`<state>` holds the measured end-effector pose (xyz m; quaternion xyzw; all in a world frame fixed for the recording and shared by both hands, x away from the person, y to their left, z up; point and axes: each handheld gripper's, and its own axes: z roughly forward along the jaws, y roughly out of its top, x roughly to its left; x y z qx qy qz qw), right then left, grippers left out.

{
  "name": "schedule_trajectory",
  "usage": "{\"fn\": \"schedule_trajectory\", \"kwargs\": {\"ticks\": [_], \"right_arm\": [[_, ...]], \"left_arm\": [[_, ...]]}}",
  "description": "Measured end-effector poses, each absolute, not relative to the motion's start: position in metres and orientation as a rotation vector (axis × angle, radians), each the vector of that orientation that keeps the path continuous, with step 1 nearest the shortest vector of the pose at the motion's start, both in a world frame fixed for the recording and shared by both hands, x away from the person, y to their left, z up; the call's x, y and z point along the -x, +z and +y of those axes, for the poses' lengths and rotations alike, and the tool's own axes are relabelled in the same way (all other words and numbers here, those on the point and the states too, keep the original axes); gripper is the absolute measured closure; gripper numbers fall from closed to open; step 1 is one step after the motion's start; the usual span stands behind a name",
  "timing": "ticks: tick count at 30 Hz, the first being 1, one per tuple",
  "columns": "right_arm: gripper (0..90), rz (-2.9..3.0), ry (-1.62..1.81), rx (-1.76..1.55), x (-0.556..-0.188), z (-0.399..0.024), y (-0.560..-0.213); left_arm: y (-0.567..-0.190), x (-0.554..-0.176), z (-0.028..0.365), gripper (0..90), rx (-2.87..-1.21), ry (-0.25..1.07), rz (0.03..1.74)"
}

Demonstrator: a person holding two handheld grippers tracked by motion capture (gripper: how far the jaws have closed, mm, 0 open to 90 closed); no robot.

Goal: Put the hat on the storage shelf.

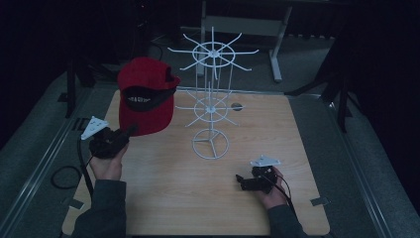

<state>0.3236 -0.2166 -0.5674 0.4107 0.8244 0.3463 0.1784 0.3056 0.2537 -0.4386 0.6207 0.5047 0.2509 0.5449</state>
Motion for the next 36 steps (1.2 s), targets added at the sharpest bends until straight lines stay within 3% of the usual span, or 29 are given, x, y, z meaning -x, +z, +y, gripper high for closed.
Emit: {"fn": "schedule_trajectory", "kwargs": {"ticks": [36], "right_arm": [[12.1, 2.333, 0.977, -1.163, -0.324, -0.217, -0.567]], "left_arm": [[-0.408, -0.305, 0.259, 85.6, -1.355, 0.636, 1.174]]}}
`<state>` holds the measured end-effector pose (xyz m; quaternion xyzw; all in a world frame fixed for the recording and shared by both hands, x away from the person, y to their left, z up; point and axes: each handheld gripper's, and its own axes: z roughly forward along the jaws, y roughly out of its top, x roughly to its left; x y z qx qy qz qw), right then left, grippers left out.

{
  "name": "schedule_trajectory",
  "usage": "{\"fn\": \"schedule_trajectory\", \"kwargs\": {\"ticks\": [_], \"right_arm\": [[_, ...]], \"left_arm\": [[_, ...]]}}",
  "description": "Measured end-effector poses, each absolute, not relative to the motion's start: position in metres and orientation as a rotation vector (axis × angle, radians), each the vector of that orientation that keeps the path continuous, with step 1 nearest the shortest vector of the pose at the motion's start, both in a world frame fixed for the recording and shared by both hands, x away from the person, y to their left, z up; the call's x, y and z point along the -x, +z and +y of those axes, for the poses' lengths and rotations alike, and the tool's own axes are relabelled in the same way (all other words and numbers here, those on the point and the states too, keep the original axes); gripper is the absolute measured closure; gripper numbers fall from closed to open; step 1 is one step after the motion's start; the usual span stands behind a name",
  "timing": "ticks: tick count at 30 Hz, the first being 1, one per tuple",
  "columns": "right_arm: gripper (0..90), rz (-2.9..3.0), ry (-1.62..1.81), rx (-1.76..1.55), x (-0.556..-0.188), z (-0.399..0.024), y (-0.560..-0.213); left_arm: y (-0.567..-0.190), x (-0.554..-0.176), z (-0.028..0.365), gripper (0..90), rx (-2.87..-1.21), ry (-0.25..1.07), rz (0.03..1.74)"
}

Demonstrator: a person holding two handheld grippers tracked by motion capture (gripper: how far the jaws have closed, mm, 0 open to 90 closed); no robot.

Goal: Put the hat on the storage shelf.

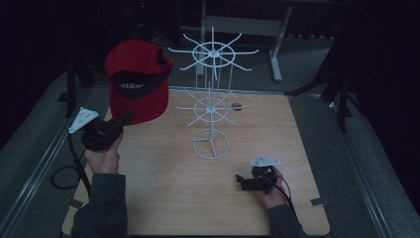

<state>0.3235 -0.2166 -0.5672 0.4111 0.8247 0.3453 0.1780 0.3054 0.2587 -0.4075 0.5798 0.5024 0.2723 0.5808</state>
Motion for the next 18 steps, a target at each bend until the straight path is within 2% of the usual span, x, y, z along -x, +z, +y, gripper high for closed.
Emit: {"fn": "schedule_trajectory", "kwargs": {"ticks": [18], "right_arm": [[12.1, 2.332, 0.977, -1.161, -0.324, -0.217, -0.567]], "left_arm": [[-0.393, -0.307, 0.256, 85.5, -1.329, 0.626, 1.140]]}}
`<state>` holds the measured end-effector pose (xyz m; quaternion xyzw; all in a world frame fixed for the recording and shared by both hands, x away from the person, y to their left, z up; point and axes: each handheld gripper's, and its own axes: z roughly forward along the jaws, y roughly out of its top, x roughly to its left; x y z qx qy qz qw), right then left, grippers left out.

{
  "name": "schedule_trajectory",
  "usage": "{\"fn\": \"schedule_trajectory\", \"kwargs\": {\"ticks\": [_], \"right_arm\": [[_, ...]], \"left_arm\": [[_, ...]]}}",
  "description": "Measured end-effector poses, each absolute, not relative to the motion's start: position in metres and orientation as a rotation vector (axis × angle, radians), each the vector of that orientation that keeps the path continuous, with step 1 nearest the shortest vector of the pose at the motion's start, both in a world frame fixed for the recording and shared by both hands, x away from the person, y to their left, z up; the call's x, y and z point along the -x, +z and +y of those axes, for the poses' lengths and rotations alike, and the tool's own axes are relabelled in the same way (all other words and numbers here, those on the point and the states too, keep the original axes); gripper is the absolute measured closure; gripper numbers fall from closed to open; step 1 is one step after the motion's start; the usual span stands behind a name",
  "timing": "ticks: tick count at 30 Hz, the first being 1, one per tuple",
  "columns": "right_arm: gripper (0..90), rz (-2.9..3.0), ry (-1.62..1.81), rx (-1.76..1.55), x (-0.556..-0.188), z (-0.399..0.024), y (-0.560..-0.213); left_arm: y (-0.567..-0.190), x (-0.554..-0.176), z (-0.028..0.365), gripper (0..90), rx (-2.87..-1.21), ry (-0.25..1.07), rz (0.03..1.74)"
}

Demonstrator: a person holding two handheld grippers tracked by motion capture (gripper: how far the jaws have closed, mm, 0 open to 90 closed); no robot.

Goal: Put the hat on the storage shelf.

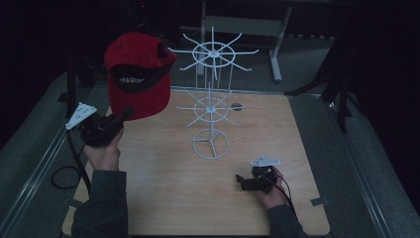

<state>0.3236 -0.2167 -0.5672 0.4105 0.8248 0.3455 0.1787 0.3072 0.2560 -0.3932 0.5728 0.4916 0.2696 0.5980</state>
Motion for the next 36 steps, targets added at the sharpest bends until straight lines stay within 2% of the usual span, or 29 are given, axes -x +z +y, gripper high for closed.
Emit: {"fn": "schedule_trajectory", "kwargs": {"ticks": [36], "right_arm": [[12.1, 2.333, 0.977, -1.161, -0.324, -0.217, -0.567]], "left_arm": [[-0.370, -0.307, 0.249, 85.5, -1.304, 0.629, 1.113]]}}
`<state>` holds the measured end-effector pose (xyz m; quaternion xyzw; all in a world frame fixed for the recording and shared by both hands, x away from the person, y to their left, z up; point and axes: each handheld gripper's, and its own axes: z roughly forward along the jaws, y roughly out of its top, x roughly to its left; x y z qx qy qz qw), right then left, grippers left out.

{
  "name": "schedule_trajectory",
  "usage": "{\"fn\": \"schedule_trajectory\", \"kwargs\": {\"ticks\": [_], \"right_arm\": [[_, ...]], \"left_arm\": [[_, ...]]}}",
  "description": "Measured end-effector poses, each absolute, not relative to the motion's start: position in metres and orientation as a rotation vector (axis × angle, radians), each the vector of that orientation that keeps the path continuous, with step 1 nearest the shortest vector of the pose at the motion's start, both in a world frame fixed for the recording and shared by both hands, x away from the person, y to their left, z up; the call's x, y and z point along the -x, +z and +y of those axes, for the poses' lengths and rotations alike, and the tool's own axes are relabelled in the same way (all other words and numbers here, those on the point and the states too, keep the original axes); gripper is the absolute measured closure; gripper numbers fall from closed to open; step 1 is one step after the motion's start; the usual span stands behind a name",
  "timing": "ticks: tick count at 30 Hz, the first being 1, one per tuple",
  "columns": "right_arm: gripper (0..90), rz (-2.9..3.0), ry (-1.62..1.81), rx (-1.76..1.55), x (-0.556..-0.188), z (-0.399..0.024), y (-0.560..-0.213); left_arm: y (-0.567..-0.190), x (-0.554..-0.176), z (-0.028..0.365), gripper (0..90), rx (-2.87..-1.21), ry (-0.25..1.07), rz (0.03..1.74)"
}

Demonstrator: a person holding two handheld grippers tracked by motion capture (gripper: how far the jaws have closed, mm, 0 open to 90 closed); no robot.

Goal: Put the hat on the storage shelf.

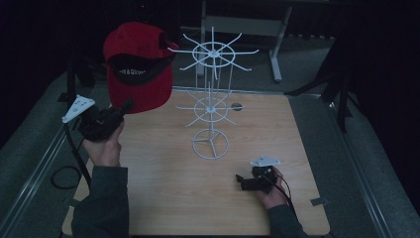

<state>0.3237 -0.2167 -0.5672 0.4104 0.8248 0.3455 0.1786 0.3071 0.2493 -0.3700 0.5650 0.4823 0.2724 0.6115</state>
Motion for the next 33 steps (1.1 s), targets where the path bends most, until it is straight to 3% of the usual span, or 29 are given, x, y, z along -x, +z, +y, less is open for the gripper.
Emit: {"fn": "schedule_trajectory", "kwargs": {"ticks": [33], "right_arm": [[12.1, 2.334, 0.978, -1.160, -0.324, -0.217, -0.567]], "left_arm": [[-0.357, -0.299, 0.249, 85.5, -1.196, 0.569, 1.067]]}}
